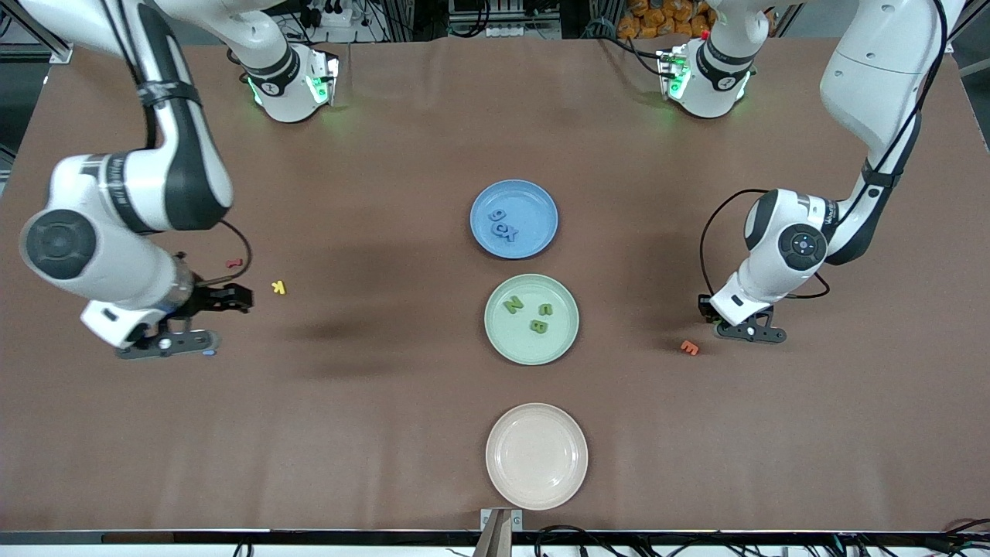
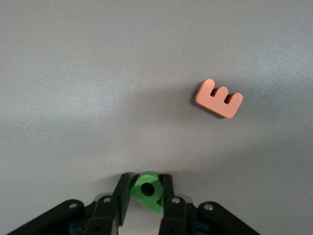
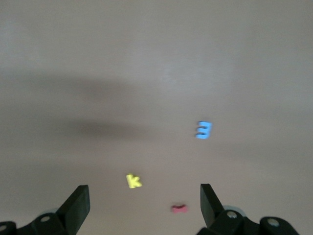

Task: Sort letters by color into matching plates
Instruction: 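Carry P toward the green plate while the right gripper lowers over 3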

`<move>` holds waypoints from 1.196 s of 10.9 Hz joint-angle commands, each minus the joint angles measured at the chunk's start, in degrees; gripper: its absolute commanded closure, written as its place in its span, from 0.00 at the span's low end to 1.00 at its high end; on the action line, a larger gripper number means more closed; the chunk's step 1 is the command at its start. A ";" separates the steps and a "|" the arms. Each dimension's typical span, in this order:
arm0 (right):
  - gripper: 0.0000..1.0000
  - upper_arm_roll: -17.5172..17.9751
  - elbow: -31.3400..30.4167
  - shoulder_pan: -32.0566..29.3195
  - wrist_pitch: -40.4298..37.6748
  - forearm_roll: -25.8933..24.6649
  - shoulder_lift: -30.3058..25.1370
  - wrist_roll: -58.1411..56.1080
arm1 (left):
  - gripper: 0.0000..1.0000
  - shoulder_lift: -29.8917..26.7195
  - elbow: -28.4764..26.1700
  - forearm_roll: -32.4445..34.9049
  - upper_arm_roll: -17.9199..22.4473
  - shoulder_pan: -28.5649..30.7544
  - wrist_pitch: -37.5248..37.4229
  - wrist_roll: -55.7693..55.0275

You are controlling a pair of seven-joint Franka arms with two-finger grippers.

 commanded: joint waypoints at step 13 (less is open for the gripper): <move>0.00 -5.23 -3.78 -9.78 15.41 13.45 8.50 -9.92 | 1.00 2.05 13.51 -13.22 -3.95 -17.88 0.15 -19.12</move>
